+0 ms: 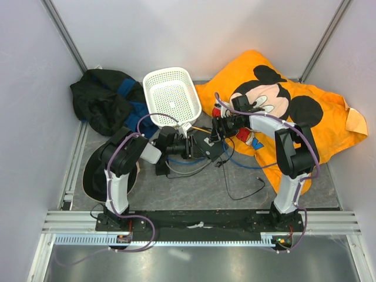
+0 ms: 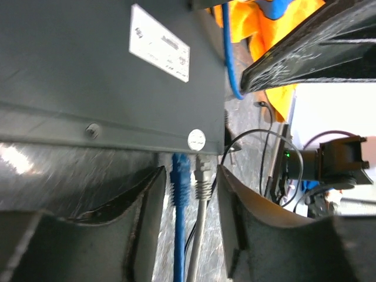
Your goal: Pull the plug from the switch port
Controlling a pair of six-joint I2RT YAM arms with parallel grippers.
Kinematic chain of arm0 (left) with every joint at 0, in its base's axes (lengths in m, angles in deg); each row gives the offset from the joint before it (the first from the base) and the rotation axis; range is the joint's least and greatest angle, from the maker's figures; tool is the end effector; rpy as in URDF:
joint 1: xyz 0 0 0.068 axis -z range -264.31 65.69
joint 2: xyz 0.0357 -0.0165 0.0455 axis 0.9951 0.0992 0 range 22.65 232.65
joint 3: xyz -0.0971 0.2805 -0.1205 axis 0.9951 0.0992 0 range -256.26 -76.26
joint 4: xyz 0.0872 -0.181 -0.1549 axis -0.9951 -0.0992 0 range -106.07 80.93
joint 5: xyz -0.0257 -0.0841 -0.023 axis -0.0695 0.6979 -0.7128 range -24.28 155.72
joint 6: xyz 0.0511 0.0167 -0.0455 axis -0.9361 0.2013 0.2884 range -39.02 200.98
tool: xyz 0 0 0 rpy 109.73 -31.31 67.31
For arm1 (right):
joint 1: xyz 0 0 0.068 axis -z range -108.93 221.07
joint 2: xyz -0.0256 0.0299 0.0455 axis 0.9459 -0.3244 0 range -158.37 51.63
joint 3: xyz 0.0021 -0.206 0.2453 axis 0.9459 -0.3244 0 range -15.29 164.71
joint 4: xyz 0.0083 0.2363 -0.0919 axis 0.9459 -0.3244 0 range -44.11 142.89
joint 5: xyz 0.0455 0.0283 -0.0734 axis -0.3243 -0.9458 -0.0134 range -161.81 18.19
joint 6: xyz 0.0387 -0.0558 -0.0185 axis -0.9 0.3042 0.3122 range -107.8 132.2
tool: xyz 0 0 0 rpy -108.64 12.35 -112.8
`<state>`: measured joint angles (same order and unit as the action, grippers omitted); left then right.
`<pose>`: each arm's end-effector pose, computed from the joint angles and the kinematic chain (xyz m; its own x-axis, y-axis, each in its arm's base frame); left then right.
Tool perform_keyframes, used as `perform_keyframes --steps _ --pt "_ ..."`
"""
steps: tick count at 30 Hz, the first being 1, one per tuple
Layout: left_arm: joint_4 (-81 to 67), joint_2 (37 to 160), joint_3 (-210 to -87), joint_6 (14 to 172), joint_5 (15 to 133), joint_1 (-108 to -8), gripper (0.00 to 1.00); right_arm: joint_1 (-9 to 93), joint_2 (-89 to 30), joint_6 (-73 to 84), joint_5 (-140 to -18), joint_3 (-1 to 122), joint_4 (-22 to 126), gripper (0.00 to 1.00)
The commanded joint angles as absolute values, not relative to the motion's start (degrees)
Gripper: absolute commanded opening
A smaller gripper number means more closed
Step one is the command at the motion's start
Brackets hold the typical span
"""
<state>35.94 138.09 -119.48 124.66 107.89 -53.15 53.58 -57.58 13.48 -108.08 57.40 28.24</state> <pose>0.3116 -0.2336 0.1357 -0.9007 -0.0535 -0.4312 0.3767 0.3986 -0.8362 0.3779 0.1548 0.2109 -0.8239 -0.2785 -0.4936 -0.5329 0.6771 0.5074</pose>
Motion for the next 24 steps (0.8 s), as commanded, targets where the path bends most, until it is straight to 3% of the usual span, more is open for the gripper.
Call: perform_keyframes --steps 1,10,24 --pt "29.3 144.5 -119.7 128.3 109.9 -52.9 0.52 53.5 -61.0 14.4 -102.8 54.0 21.2 0.75" --pt "29.5 144.5 -119.2 128.7 111.0 -53.1 0.49 53.5 -61.8 14.0 -103.3 55.0 21.4 0.75" --pt "31.8 150.5 -122.0 130.2 117.2 -53.3 0.36 53.5 -63.4 14.0 -103.7 55.3 21.7 0.75"
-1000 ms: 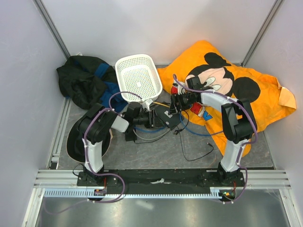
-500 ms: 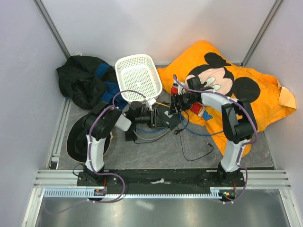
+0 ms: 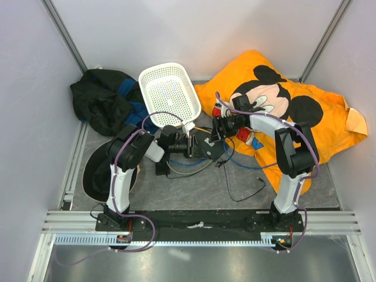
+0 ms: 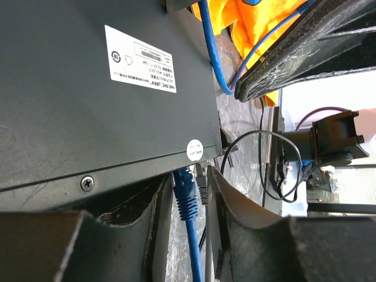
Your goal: Pull the plug from the switch port
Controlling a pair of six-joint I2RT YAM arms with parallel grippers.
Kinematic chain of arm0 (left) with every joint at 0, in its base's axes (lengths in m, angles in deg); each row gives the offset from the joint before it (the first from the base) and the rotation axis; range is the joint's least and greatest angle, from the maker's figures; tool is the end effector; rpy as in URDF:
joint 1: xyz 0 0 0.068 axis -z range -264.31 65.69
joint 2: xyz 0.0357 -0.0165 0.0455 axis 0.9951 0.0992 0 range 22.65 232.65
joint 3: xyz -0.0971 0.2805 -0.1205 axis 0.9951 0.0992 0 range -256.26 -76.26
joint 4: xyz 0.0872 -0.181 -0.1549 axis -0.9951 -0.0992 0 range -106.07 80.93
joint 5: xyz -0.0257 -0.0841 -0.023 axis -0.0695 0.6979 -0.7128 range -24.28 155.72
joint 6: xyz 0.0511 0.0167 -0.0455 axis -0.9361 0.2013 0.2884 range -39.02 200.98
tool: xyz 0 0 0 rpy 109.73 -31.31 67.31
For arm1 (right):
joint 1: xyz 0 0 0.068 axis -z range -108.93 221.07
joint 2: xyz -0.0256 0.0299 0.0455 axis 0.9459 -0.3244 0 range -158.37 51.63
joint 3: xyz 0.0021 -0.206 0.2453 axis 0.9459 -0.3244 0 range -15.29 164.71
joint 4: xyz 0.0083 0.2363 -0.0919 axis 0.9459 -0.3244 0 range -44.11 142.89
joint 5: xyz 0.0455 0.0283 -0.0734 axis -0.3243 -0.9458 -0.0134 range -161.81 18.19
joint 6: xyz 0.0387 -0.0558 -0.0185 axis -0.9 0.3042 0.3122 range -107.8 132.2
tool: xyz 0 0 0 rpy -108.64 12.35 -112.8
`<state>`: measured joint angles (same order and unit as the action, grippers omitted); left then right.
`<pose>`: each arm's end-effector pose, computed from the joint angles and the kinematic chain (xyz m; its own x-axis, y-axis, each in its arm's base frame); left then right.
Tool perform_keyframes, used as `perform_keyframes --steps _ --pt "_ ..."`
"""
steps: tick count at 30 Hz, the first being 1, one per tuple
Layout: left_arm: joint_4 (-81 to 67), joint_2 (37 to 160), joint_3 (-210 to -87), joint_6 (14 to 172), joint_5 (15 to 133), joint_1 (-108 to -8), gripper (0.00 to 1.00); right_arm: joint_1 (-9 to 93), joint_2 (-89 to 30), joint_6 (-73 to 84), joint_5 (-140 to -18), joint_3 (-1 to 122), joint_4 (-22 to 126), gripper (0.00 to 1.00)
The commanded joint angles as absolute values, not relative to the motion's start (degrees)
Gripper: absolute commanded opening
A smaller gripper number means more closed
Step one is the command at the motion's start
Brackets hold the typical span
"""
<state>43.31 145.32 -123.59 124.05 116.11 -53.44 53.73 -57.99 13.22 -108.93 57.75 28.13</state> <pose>0.3281 -0.2478 0.1199 -0.8838 0.0211 -0.4675 0.4552 0.2705 -0.8483 0.3795 0.1549 0.2102 -0.8283 -0.2735 -0.4889 -0.5288 0.6700 0.5210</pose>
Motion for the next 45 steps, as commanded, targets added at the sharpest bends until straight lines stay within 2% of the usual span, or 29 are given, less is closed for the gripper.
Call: perform_keyframes --steps 1,7,15,19,25,38,45 --pt "31.8 150.5 -122.1 130.3 117.3 -53.2 0.35 53.5 -63.8 14.0 -104.0 55.3 21.8 0.75" --pt "30.3 148.6 -122.6 128.8 117.9 -53.3 0.31 53.5 -64.6 14.0 -104.2 56.2 21.5 0.75" --pt "25.7 143.9 -123.9 124.1 120.1 -53.3 0.2 53.6 -65.7 13.8 -105.1 58.0 21.0 0.75" --pt "20.1 139.8 -124.5 119.7 119.8 -53.2 0.02 53.6 -65.4 13.7 -106.2 59.4 20.5 0.76" --pt "14.8 135.4 -125.3 115.4 117.2 -52.0 0.02 53.6 -66.1 13.6 -107.3 61.2 20.0 0.76" --pt "13.2 137.1 -126.3 114.2 115.3 -50.4 0.02 53.6 -67.2 15.2 -107.3 60.5 19.0 0.76" --pt "2.5 130.0 -127.6 102.5 111.9 -51.2 0.02 53.4 -66.8 15.0 -105.2 59.2 18.8 0.76"
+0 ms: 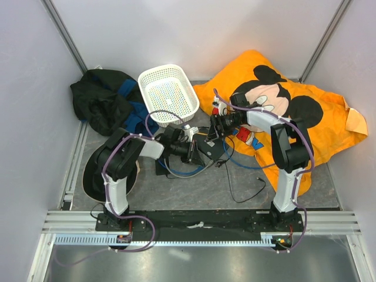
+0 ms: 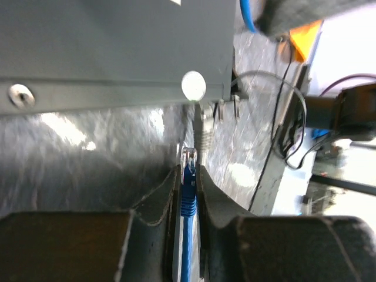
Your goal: Pull the plug from the switch port
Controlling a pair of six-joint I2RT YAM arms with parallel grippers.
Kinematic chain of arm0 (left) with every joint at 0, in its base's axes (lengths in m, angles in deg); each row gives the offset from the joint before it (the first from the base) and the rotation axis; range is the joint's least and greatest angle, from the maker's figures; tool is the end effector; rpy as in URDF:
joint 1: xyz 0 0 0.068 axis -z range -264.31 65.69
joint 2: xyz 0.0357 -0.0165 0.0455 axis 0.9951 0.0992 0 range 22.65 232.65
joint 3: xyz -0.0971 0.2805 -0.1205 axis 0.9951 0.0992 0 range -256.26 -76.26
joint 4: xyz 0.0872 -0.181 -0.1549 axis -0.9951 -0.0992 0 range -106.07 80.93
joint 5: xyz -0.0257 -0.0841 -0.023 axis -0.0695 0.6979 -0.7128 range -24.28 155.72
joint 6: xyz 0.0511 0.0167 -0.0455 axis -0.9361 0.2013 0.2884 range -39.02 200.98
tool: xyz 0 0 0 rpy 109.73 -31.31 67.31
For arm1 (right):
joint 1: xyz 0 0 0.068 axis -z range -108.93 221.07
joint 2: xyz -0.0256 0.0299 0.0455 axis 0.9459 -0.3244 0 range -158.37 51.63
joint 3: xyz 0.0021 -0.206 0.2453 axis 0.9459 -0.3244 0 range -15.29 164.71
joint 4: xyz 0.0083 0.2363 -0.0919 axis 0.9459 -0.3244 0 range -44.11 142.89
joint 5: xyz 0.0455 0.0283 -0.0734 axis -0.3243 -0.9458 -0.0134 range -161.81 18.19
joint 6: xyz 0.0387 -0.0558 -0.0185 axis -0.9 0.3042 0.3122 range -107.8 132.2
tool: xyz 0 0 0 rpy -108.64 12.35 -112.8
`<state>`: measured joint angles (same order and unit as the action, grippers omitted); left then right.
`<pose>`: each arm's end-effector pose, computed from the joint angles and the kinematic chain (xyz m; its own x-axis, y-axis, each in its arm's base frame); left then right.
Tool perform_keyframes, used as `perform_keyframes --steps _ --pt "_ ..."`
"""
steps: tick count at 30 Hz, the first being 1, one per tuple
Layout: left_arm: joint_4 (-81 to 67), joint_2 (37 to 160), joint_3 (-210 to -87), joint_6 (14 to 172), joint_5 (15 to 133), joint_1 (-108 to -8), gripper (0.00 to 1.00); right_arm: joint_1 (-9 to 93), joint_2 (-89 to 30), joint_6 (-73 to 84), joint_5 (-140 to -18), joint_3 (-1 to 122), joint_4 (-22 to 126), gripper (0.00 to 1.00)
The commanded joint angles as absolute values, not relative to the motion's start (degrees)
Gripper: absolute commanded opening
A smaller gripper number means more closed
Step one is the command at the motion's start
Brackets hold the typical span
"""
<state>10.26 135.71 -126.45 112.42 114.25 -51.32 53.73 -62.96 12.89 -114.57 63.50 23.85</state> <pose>0.2995 -0.2459 0.1409 -0.9187 0.1846 -0.3493 0.3950 0.4172 -0.8185 0.3957 0.1645 0.2030 -0.8580 -0.2772 -0.4325 -0.5047 0.6114 0.6094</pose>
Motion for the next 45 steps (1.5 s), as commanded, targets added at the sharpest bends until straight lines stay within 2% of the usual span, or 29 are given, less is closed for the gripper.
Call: perform_keyframes --steps 1,11,19,23,28,34,45 --pt "0.2 128.8 -127.7 101.5 111.7 -51.3 0.02 53.4 -66.7 15.5 -104.8 59.2 18.7 0.76" --pt "-18.5 117.3 -131.5 85.8 113.1 -53.3 0.02 53.4 -64.7 16.9 -104.4 65.4 16.1 0.76" --pt "-37.8 109.2 -139.8 72.8 112.6 -65.4 0.02 53.5 -58.4 21.7 -105.0 73.4 14.7 0.79" --pt "-43.8 106.7 -145.6 66.7 111.5 -68.3 0.02 53.5 -56.4 21.5 -105.0 75.1 14.7 0.82" --pt "-45.3 104.3 -146.9 62.6 108.0 -72.1 0.02 53.5 -57.4 21.0 -104.4 79.3 11.8 0.82" --pt "-46.2 104.4 -149.6 61.5 106.3 -77.3 0.02 53.4 -56.0 22.7 -98.1 83.5 10.7 0.87" --pt "-42.4 94.1 -151.7 62.7 107.7 -77.3 0.02 52.8 -55.8 24.0 -96.0 79.6 9.7 0.89"
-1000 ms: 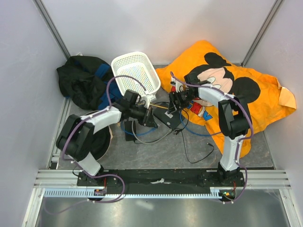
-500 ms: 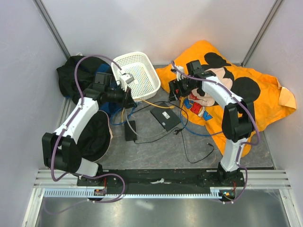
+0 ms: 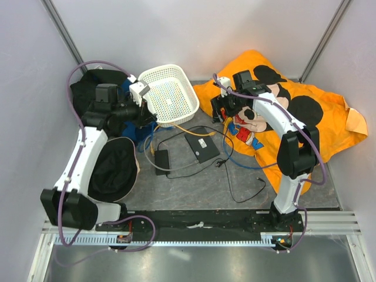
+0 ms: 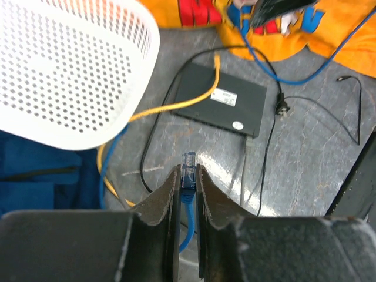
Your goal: Pull the plug from the switch port
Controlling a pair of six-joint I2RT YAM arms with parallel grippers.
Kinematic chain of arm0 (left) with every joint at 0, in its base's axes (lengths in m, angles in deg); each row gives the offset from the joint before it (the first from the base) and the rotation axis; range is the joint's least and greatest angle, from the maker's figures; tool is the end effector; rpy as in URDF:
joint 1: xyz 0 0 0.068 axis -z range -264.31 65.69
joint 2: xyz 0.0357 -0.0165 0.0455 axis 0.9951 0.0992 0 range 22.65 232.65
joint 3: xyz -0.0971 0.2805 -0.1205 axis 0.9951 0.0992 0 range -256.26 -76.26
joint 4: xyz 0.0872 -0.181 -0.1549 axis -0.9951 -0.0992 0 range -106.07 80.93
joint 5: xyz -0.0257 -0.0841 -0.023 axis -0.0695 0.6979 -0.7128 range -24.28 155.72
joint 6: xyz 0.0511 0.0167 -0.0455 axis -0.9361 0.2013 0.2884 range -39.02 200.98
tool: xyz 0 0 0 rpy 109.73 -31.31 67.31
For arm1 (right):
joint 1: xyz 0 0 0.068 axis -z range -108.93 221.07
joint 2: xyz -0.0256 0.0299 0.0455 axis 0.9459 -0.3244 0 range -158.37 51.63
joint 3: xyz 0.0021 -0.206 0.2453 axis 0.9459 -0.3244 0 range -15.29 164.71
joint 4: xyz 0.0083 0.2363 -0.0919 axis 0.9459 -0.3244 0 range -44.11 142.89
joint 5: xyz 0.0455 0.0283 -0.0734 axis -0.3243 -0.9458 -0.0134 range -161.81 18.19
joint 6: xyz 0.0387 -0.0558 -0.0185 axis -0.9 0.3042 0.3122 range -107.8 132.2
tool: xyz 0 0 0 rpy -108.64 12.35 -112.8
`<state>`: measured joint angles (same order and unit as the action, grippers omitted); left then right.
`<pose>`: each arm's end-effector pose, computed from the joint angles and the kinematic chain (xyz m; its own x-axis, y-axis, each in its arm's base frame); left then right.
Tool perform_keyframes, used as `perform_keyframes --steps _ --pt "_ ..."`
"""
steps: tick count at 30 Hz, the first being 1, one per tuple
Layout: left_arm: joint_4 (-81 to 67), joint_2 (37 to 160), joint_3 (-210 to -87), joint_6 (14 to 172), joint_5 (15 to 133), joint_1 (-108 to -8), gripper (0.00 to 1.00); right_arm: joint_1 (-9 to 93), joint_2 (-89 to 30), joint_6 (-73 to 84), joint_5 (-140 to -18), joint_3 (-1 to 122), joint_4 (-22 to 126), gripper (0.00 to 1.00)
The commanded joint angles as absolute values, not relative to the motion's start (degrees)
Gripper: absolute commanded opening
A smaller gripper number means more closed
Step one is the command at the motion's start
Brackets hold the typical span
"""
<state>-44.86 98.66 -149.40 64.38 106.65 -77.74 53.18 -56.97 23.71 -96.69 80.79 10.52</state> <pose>0.2693 -0.0690 0.3918 -0.4248 0.2663 -0.8652 0.7472 0.6427 -0.1691 0.4079 0.1572 0.3141 -0.6613 -0.4037 -0.6322 -0.6541 0.7229 0.2226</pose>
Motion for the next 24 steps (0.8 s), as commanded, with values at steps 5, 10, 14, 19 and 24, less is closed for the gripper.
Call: perform_keyframes --steps 5,10,14,19,24 --pt "-42.3 93.0 -153.9 61.4 105.3 -76.2 0.02 52.7 -56.5 24.1 -97.8 79.3 10.3 0.89" --pt "-38.5 93.8 -159.8 64.4 112.2 -71.3 0.02 52.8 -55.7 25.4 -93.0 82.6 11.1 0.9" --pt "-31.1 99.3 -170.4 79.2 119.1 -64.9 0.02 53.2 -53.3 28.8 -85.4 85.0 10.9 0.93" --pt "-17.3 109.8 -181.9 95.5 120.7 -57.7 0.02 55.1 -49.2 26.1 -79.8 87.5 11.4 0.98" --pt "-11.2 115.8 -189.6 99.7 118.9 -51.3 0.02 60.3 -43.7 23.1 -72.4 91.7 13.4 0.98"
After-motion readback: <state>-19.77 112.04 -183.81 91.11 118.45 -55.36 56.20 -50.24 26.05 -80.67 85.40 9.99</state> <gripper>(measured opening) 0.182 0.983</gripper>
